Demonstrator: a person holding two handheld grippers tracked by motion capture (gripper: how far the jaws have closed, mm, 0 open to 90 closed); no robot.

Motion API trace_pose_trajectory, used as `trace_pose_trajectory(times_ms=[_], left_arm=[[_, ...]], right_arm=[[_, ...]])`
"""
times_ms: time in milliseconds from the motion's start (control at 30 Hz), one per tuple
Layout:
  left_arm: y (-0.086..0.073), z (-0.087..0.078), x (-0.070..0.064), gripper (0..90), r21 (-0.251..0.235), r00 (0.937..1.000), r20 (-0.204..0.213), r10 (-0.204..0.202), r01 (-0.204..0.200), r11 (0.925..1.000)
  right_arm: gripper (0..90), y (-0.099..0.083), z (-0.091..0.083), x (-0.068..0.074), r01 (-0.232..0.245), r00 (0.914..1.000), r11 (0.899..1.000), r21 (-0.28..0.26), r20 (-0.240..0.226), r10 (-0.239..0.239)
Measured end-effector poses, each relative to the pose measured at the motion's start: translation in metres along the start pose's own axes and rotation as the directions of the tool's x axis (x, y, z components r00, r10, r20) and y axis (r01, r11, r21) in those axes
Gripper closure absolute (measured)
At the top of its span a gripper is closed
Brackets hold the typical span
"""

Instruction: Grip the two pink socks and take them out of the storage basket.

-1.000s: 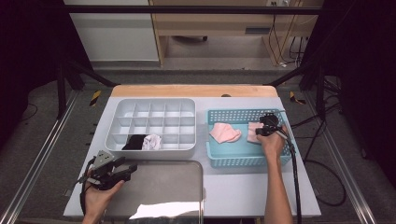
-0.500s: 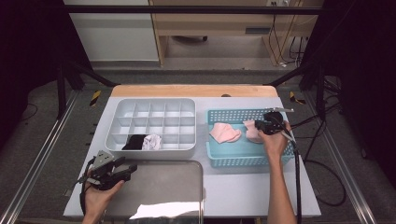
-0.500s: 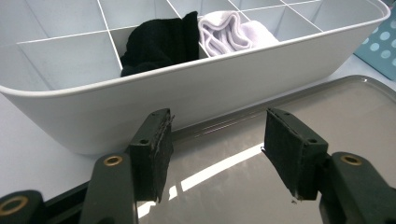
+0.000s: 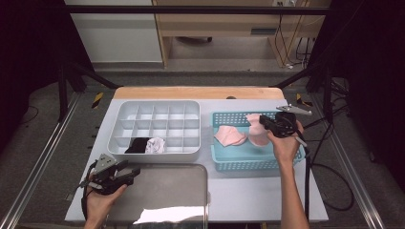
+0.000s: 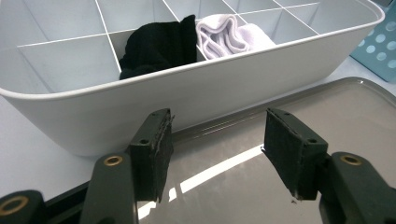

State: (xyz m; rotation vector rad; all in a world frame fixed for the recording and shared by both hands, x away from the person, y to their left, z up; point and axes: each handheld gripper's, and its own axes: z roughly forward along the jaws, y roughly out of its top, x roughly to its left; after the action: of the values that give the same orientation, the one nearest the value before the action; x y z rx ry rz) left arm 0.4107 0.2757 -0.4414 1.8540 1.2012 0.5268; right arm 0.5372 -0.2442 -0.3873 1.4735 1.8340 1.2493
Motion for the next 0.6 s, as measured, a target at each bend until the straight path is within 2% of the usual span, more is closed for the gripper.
trace_pose_trajectory(times_ms=[67, 100, 267, 300, 533, 600], left_arm=[[0.0, 0.0, 0.0, 40.6, 0.0, 1.0, 0.0, 0.0, 0.0, 1.0], [0.0, 0.001, -0.001, 40.7, 0.003, 1.0, -0.002, 0.002, -0.002, 1.0], [0.0, 0.001, -0.001, 40.8, 0.007, 1.0, -0.004, 0.003, -0.003, 1.0], [0.0, 0.001, -0.001, 40.7, 0.007, 1.0, -0.005, 0.003, -0.003, 1.0], [0.0, 0.001, -0.001, 40.9, 0.011, 1.0, -0.005, 0.006, -0.005, 0.9999], [0.0, 0.001, -0.001, 40.9, 0.009, 1.0, -0.006, 0.005, -0.005, 0.9999]], right_arm=[[86.0, 0.001, -0.004, 0.002, 0.005, 1.0, 1.0, -0.008, -0.006, -0.005], [86.0, 0.002, -0.013, 0.006, 0.017, 0.9997, 0.999, -0.028, -0.015, -0.017], [85.9, 0.004, -0.026, 0.013, 0.034, 0.9989, 0.998, -0.047, -0.031, -0.035], [85.9, 0.004, -0.032, 0.018, 0.042, 0.9978, 0.998, -0.056, -0.05, -0.044], [85.9, 0.008, -0.051, 0.032, 0.076, 0.9923, 0.992, -0.104, -0.089, -0.086], [85.9, 0.01, -0.06, 0.04, 0.089, 0.9884, 0.988, -0.123, -0.111, -0.103]])
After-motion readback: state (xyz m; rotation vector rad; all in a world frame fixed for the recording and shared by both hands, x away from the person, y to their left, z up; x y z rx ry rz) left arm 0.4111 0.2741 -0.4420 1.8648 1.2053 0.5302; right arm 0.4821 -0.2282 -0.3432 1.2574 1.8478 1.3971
